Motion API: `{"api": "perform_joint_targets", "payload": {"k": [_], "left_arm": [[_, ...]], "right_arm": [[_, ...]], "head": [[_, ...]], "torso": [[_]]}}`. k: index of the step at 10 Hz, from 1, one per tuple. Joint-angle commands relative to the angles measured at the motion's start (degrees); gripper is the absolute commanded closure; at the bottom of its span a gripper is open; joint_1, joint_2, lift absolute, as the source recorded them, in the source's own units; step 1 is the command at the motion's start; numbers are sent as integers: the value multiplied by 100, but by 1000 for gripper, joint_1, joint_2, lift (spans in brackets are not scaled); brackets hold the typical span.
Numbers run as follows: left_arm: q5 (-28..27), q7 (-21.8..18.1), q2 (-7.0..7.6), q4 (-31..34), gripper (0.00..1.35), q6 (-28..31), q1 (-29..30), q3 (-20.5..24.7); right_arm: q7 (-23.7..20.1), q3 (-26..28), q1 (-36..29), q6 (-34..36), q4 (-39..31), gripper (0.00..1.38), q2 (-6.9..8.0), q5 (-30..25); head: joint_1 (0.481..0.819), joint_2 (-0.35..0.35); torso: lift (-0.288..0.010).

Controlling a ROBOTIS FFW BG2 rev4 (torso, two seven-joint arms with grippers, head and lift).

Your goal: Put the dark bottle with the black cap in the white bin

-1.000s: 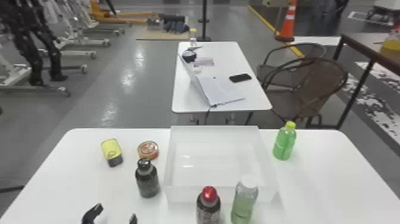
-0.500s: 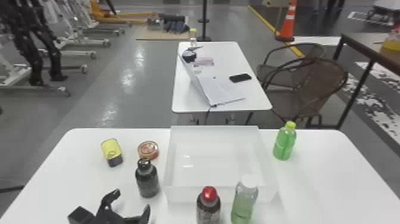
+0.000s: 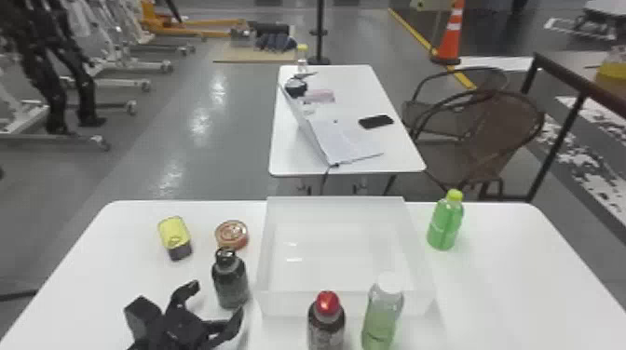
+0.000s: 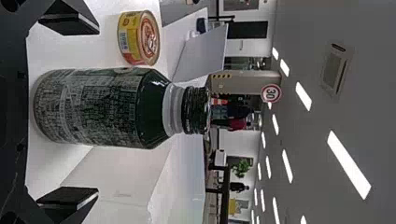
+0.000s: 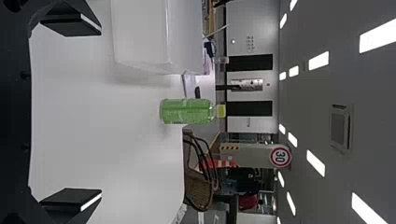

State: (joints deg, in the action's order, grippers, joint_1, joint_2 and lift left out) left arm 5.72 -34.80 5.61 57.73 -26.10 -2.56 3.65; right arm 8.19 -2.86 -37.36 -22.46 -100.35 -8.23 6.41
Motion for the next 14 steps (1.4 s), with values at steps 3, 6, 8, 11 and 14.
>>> {"api": "perform_joint_targets", "payload": {"k": [3, 6, 8, 11, 14], "left_arm": [[52, -1, -7, -368, 73, -1, -368, -119], [8, -1, -7, -728, 39, 8, -640, -101], [-71, 17, -42, -895, 39, -18, -763, -22], [-282, 52, -51, -939, 217, -124, -825, 136], [-282, 87, -69, -939, 624, -115, -825, 189]], "right_arm": [[-63, 5, 45, -39, 77, 78, 67, 9], [-99, -4, 80, -57, 103, 78, 85, 18], [-134, -4, 124, -83, 138, 78, 102, 35], [-169, 5, 141, -101, 174, 78, 146, 35], [-186, 5, 150, -101, 182, 79, 146, 35]], "head": [[549, 0], [549, 0], [549, 0], [549, 0], [549, 0]], "torso": [[-100], [-100], [-100], [-100], [-100]]}}
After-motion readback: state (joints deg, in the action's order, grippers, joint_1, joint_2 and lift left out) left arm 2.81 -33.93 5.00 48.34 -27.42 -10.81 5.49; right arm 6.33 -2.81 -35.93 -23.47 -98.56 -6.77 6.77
